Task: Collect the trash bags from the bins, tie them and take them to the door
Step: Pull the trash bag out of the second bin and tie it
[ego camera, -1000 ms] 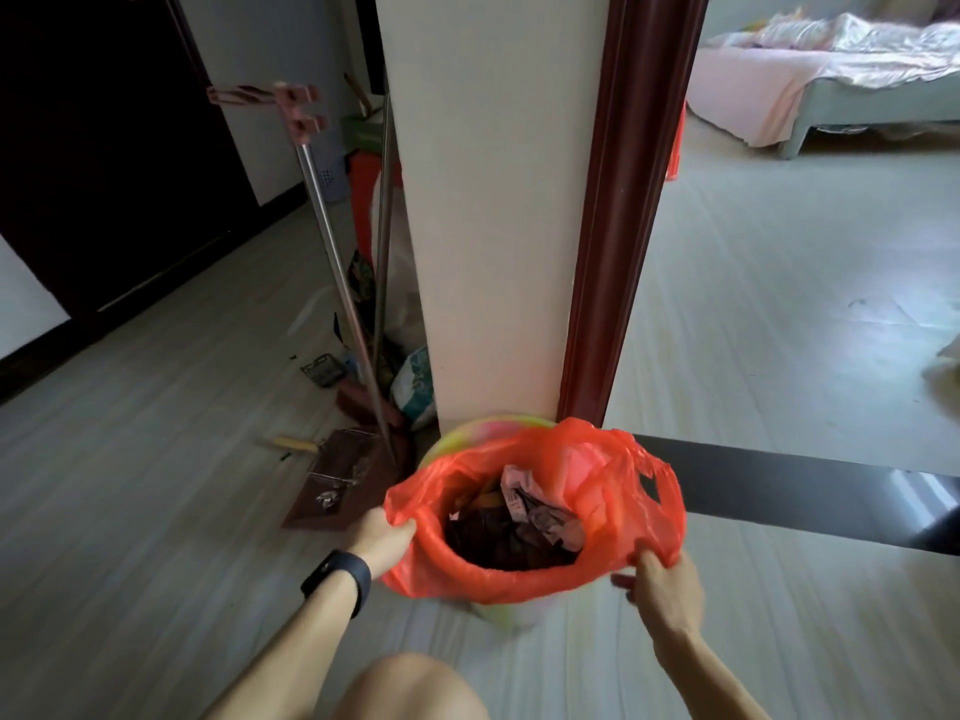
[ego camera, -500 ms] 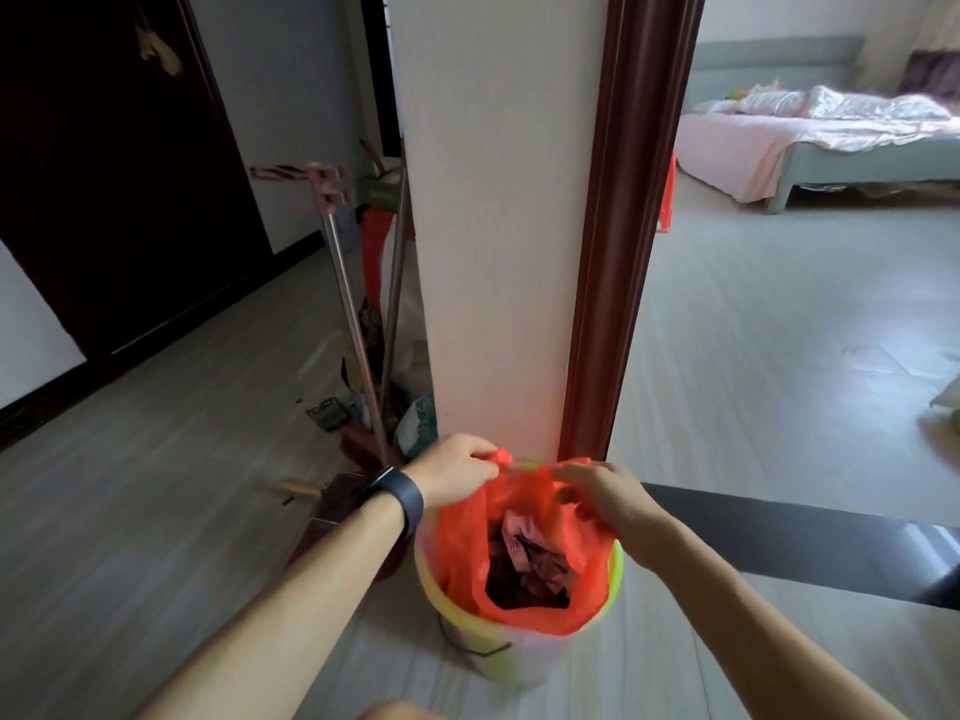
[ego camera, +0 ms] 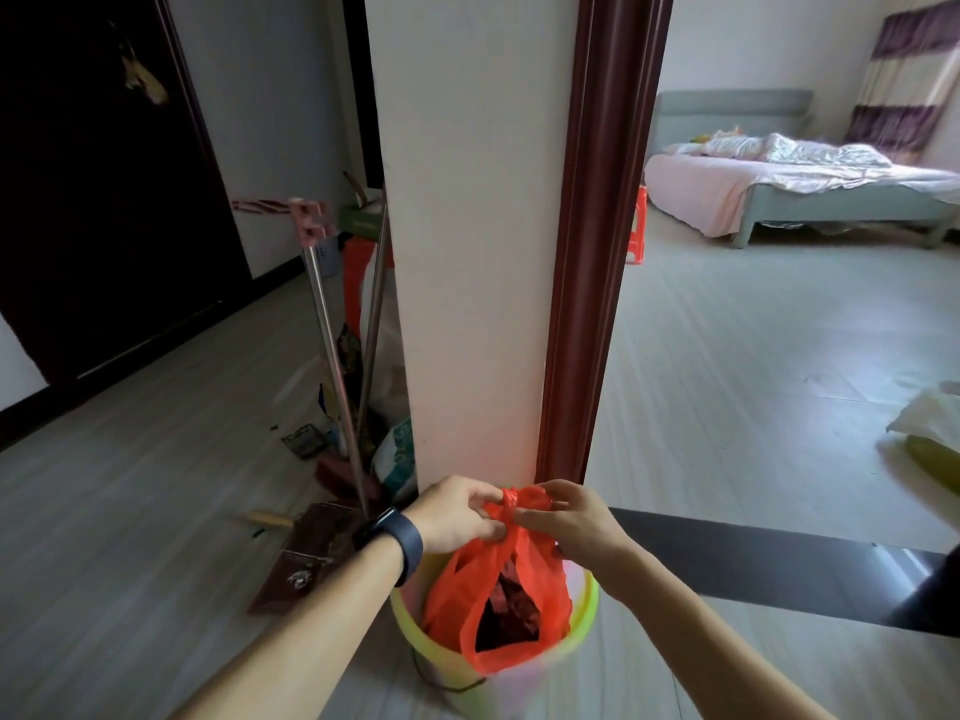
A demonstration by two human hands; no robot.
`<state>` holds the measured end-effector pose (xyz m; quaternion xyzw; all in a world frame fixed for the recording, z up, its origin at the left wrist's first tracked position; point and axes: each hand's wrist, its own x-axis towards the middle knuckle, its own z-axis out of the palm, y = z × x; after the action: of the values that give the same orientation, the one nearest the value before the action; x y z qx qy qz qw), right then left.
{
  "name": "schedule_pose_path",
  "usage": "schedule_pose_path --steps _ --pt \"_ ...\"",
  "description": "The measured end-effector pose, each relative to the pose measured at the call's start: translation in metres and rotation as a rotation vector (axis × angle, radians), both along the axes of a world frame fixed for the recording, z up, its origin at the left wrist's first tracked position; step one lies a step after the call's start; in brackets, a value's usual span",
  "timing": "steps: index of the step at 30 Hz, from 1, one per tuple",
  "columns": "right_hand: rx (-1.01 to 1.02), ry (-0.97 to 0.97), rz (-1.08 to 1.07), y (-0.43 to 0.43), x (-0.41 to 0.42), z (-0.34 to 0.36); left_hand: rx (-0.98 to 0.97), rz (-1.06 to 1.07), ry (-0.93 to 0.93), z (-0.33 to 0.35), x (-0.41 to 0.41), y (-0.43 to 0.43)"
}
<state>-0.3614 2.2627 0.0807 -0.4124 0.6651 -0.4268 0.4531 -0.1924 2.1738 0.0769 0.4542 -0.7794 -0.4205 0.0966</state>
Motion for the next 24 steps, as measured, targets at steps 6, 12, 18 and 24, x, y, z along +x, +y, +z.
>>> schedule_pose_path --steps 6,12,18,24 --pt "-0.022 0.072 -0.024 -0.004 0.004 -0.006 0.09 -0.021 0.139 -0.012 0.006 -0.003" --pt "-0.087 0.072 -0.095 -0.023 0.002 0.005 0.041 0.255 0.092 -0.052 0.036 0.004" --pt "-0.281 0.128 -0.184 -0.061 0.004 0.074 -0.019 0.086 -0.556 -0.127 0.058 0.014" --pt "-0.433 0.226 -0.219 -0.063 0.005 0.134 -0.029 0.088 -0.656 -0.121 0.047 0.009"
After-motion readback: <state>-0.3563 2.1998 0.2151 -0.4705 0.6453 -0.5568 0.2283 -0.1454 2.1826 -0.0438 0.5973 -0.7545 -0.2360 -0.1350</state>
